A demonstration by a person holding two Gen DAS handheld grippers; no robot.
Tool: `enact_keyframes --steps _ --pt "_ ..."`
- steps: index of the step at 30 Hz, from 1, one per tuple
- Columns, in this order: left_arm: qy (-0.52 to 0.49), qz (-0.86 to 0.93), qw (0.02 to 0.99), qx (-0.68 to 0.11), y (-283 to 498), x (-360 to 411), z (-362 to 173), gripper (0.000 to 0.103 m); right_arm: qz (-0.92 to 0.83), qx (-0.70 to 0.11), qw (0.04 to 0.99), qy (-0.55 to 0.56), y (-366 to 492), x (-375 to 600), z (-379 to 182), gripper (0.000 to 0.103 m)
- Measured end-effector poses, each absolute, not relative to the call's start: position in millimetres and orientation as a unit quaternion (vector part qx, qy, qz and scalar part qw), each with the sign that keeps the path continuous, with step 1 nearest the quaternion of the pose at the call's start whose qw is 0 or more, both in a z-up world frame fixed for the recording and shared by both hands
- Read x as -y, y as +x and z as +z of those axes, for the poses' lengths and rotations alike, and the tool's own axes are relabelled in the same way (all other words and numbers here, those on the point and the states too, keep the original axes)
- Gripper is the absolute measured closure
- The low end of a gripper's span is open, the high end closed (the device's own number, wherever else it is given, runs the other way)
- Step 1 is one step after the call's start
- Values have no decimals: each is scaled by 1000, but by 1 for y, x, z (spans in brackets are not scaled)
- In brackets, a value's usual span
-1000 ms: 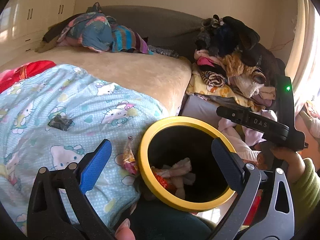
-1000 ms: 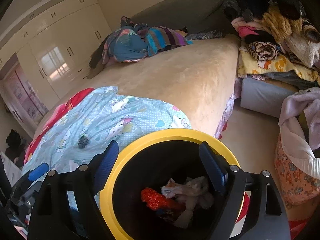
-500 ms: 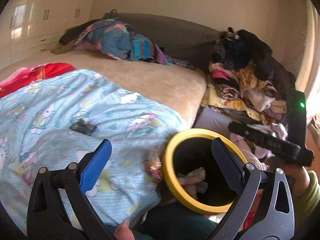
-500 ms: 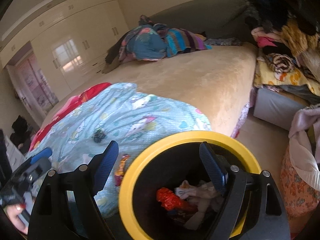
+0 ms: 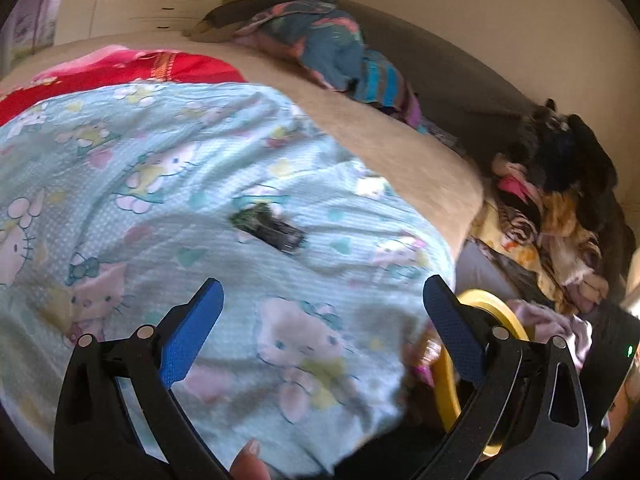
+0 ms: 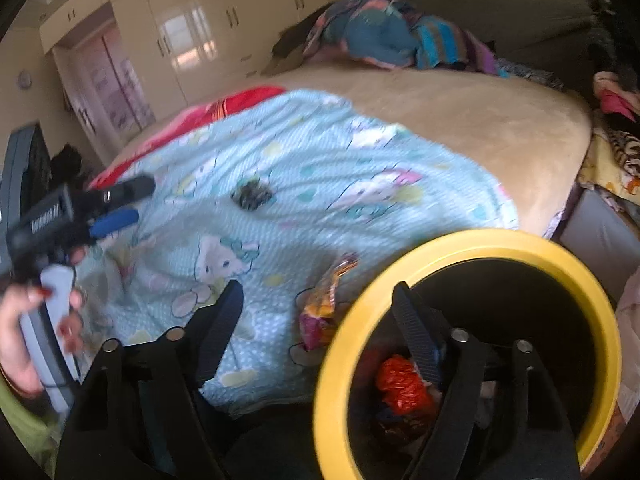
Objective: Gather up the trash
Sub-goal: 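Move both open tools back toward the green snack bag and small wrapper, then grasp the green snack bag with the left tool while the right tool grasps the small orange-purple wrapper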
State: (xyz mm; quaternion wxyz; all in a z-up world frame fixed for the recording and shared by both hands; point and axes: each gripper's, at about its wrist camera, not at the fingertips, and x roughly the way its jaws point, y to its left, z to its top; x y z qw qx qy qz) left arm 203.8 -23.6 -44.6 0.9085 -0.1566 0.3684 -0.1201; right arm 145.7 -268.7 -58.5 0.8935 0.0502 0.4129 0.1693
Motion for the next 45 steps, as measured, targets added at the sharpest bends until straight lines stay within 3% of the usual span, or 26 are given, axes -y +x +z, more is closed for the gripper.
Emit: enact_keyframes --steps 8,12,17,20,24,29,31,33,34,37,45 --pt "-174 -113 895 -396 247 13 -77 11 172 -446 877 53 174 248 -85 50" --pt "-194 -113 882 -415 270 12 -97 20 169 -460 870 60 186 243 -96 57" --pt "-258 -116 858 -429 295 8 -121 32 170 -463 866 79 195 242 -106 86" --pt "-275 -114 854 -426 307 9 -124 34 178 -457 868 81 195 241 -106 94" --pt "-274 -101 852 -435 322 14 -129 37 189 -447 869 95 191 243 -103 97" --pt "-227 -74 857 -457 335 28 -136 51 196 -434 872 112 186 247 -96 98" --pt "-217 -78 856 -463 341 34 -137 67 196 -428 874 117 183 248 -93 98" --pt "-204 -77 854 -473 346 39 -138 76 195 -426 876 119 182 249 -91 98" --pt "-197 -82 854 -475 348 43 -136 88 195 -424 876 120 181 250 -90 100" --pt "-184 -98 858 -469 347 50 -129 98 191 -414 881 127 177 257 -84 101" --pt "-166 -165 879 -416 297 76 -89 98 179 -380 896 142 166 279 -62 102"
